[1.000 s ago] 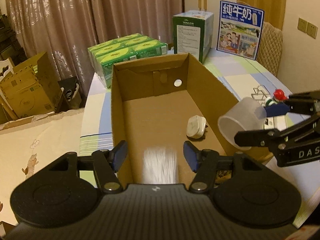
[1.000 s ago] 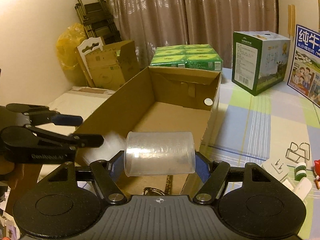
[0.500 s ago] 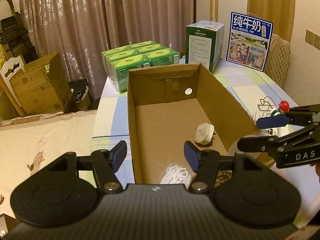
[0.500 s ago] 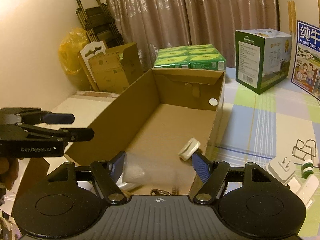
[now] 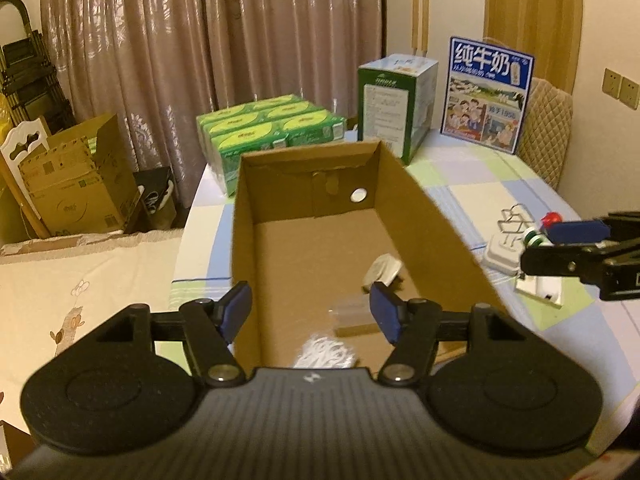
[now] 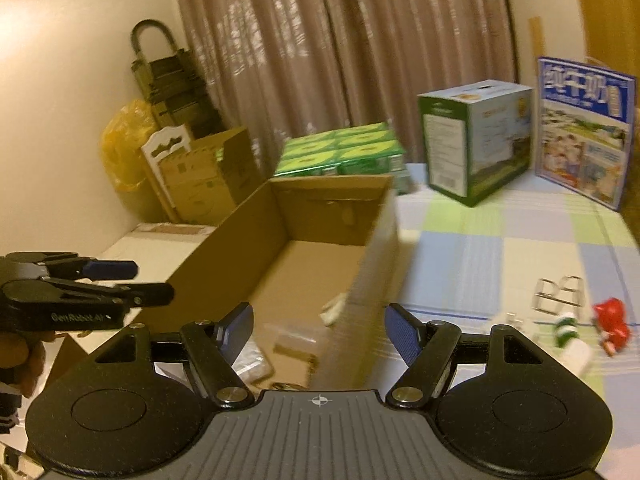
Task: Organize rigid objects
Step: 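Move both open tools back toward the table items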
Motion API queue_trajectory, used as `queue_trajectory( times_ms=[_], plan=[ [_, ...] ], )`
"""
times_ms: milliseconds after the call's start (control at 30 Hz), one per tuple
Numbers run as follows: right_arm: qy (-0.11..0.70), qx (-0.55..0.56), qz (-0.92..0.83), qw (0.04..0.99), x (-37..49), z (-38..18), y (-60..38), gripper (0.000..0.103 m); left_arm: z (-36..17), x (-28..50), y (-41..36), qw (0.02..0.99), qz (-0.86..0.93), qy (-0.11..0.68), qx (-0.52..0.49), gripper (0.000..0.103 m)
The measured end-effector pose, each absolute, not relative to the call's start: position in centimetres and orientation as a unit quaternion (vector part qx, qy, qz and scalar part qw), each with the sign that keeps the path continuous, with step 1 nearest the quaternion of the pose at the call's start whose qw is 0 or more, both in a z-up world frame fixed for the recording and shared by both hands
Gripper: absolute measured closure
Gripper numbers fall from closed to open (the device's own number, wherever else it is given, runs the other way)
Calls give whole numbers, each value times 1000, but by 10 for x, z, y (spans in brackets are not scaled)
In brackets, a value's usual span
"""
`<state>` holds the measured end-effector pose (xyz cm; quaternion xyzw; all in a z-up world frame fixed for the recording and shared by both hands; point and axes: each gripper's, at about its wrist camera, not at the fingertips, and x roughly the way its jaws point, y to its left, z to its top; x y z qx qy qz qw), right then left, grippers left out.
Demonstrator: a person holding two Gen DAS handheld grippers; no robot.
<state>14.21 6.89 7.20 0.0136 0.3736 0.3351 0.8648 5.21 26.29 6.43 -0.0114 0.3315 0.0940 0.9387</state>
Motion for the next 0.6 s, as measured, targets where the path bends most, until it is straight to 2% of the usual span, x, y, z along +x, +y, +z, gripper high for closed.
queue_trajectory(
  times_ms=[333, 600],
  plan=[
    [363, 17, 233, 902, 117, 82, -28, 33, 89, 56, 189, 952, 42, 303, -27, 40],
    [389, 15, 163, 906, 102, 70, -98, 33, 85, 77, 121, 953, -11, 303, -25, 38]
  ],
)
